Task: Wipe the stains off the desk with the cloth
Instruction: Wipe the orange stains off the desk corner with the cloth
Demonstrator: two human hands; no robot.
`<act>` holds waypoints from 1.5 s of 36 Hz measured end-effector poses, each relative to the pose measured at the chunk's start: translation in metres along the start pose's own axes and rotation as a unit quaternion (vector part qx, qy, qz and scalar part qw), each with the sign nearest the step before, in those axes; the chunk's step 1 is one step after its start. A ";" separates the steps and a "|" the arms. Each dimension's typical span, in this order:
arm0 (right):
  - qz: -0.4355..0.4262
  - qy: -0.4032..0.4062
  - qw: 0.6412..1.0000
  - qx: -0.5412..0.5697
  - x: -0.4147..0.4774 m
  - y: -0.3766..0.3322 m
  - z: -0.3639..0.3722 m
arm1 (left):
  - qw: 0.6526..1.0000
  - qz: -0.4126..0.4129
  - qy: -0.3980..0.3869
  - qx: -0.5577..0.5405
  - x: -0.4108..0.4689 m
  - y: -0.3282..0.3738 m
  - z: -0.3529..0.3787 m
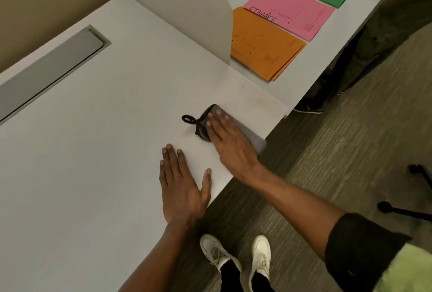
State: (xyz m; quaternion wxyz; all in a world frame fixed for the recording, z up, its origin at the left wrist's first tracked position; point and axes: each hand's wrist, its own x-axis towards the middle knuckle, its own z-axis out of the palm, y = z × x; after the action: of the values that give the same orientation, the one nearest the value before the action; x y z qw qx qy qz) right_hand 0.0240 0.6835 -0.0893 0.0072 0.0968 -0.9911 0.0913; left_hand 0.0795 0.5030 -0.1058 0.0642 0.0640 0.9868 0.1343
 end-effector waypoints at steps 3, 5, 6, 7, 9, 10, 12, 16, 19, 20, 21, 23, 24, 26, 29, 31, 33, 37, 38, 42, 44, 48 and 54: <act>0.043 0.009 0.998 -0.037 0.034 0.042 -0.013 | 1.000 -0.001 -0.003 0.005 -0.001 -0.001 -0.002; 0.110 0.009 0.993 -0.046 0.053 0.077 -0.024 | 1.000 -0.003 -0.006 0.005 0.000 -0.001 -0.003; 0.139 0.009 0.989 -0.051 0.059 0.093 -0.028 | 1.000 -0.002 -0.004 0.002 0.000 -0.001 -0.002; 0.155 0.004 0.986 -0.056 0.062 0.104 -0.030 | 1.000 -0.002 -0.004 -0.001 0.000 -0.001 -0.001; 0.162 0.002 0.986 -0.049 0.056 0.108 -0.029 | 1.000 -0.001 -0.005 -0.006 -0.001 -0.003 0.000; 0.167 0.013 0.985 -0.040 0.051 0.103 -0.028 | 1.000 -0.001 -0.003 -0.007 -0.001 -0.003 0.001; 0.192 0.040 0.981 -0.007 0.036 0.081 -0.025 | 1.000 -0.004 -0.004 -0.011 0.001 -0.001 0.002; 0.133 0.048 0.986 0.085 -0.009 0.001 -0.008 | 1.000 0.002 0.001 -0.004 0.001 -0.001 0.001; 0.039 -0.008 0.997 0.066 -0.018 -0.037 0.002 | 1.000 0.005 0.009 -0.005 0.001 -0.002 0.002; 0.035 -0.005 0.997 0.063 -0.009 -0.035 0.003 | 1.000 0.005 0.010 -0.006 0.001 -0.003 0.003; 0.044 0.002 0.997 0.063 0.004 -0.026 0.004 | 1.000 0.005 0.007 -0.010 0.002 -0.003 0.003; 0.053 0.017 0.997 0.058 0.034 0.001 0.005 | 1.000 0.004 -0.005 -0.010 0.000 -0.003 0.002; 0.059 0.015 0.997 0.045 0.047 0.016 0.002 | 1.000 0.004 -0.008 -0.008 0.000 -0.003 0.001; 0.071 0.010 0.997 0.016 0.067 0.043 -0.009 | 1.000 0.000 -0.010 -0.006 -0.001 -0.004 0.000; 0.117 0.033 0.993 0.004 0.082 0.077 -0.023 | 1.000 -0.003 -0.011 -0.009 0.000 -0.003 -0.001; 0.149 0.037 0.988 0.001 0.080 0.091 -0.024 | 1.000 -0.002 -0.012 -0.009 0.001 -0.003 -0.002; 0.165 0.038 0.986 0.007 0.066 0.094 -0.020 | 1.000 -0.002 -0.012 -0.010 0.001 -0.002 -0.002; 0.196 0.040 0.980 0.020 0.024 0.075 -0.015 | 1.000 -0.004 -0.014 -0.006 0.001 -0.002 -0.002; 0.198 0.037 0.979 0.016 0.015 0.067 -0.014 | 1.000 -0.005 -0.013 -0.006 0.001 -0.002 -0.002; 0.159 0.000 0.987 0.002 -0.019 0.029 -0.006 | 1.000 -0.008 -0.004 -0.001 0.001 -0.001 0.001; 0.128 -0.026 0.991 -0.005 -0.027 0.019 -0.004 | 1.000 -0.007 -0.004 -0.002 0.001 0.000 0.001; 0.092 -0.014 0.995 -0.023 -0.002 0.038 -0.007 | 1.000 -0.004 -0.005 0.004 0.001 -0.001 0.001; 0.136 -0.026 0.990 -0.031 0.075 0.095 -0.025 | 1.000 -0.004 -0.012 0.002 0.001 -0.002 0.000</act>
State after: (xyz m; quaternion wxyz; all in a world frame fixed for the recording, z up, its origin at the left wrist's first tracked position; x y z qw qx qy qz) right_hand -0.0682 0.7651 -0.0791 -0.0283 -0.0367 -0.9972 0.0584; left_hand 0.0780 0.5011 -0.1063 0.0766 0.0614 0.9864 0.1317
